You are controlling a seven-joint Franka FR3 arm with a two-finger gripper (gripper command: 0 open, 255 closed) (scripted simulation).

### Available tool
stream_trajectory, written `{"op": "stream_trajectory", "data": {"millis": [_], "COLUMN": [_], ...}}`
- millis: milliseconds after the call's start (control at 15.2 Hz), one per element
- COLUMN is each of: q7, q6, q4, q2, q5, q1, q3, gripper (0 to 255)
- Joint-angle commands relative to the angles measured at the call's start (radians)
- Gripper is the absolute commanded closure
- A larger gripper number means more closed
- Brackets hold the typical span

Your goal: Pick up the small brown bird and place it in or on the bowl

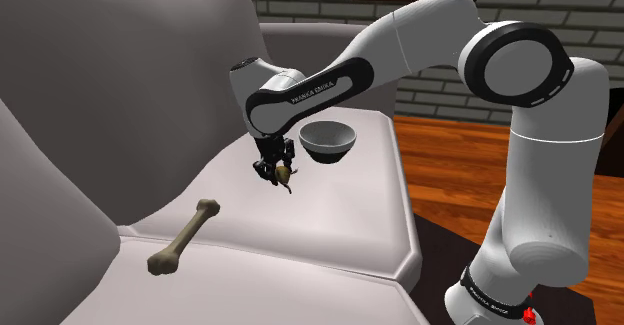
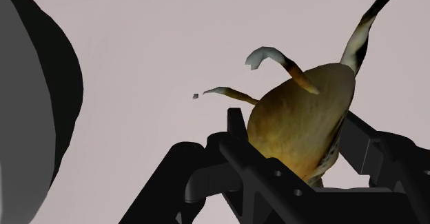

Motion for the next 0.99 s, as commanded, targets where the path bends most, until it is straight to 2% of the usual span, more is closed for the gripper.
{"op": "stream_trajectory", "data": {"millis": [0, 330, 924], "q7": [0.0, 0.0, -0.021], "q6": [0.0, 0.0, -0.107], "q4": [0.0, 0.0, 0.074], "q2": [0.0, 0.0, -0.035], "q5": [0.0, 0.0, 0.013], "q1": [0.0, 0.0, 0.001], "q3": [0.0, 0.0, 0.003], "gripper": [255, 255, 255]}}
